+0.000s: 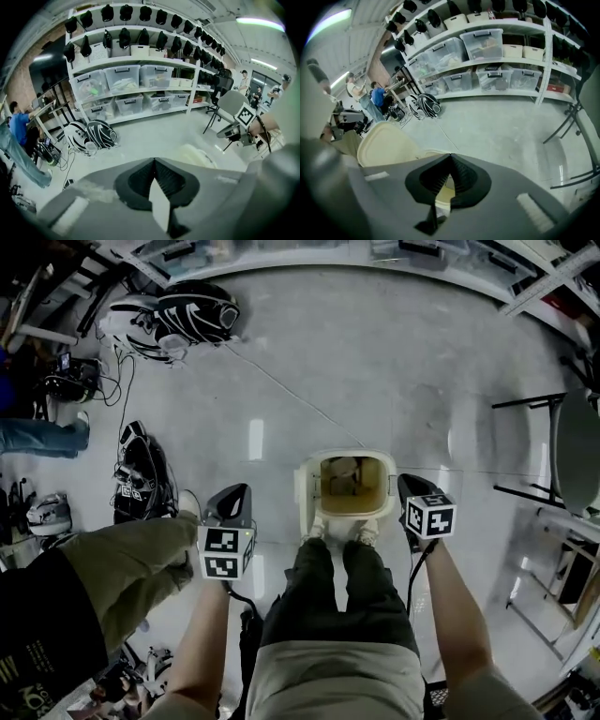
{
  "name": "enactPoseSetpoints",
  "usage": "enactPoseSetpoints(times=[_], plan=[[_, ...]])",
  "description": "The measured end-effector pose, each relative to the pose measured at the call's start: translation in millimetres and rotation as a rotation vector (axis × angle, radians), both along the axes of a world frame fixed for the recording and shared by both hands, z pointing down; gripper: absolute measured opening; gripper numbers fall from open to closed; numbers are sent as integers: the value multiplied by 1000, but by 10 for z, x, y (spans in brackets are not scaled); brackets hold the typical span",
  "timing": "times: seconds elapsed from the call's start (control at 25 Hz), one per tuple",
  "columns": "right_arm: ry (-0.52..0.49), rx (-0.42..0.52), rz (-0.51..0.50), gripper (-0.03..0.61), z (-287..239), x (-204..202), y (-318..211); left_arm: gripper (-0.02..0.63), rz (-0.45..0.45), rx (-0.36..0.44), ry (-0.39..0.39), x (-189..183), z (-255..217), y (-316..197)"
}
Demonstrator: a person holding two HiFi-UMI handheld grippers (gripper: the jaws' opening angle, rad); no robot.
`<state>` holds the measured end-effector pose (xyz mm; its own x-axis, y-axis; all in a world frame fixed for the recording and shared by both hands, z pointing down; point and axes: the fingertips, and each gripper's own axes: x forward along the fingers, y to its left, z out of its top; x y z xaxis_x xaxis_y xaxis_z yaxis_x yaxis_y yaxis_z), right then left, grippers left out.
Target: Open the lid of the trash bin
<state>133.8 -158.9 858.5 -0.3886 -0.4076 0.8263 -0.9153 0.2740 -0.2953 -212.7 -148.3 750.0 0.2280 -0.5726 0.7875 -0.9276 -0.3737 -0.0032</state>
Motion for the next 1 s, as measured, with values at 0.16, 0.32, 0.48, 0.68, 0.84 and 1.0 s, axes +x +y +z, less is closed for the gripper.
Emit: enactPoseSetpoints(times=[0.16,0.32,0.48,0.68,0.84,1.0], plan=[[-25,107,-21,5,-841,-25,-185,3,15,76,14,83,-642,-147],[-51,211,-13,3,-1662,-1,-304,3,4,140,55,159,-1243,-251],[-88,319,4,4,-2459,11,-394,2,35,219,53,294,-1830,-399],[-141,471,-3,3,-3466,-20,-435,2,46,331,75,481,-2592,-473],[-153,582,-35,3,-4152,-44,-373,3,82,405,70,641,-3103,-427],[-150,696,-60,3,-4791,-80,-277,3,147,498,56,817,-3597,-389]])
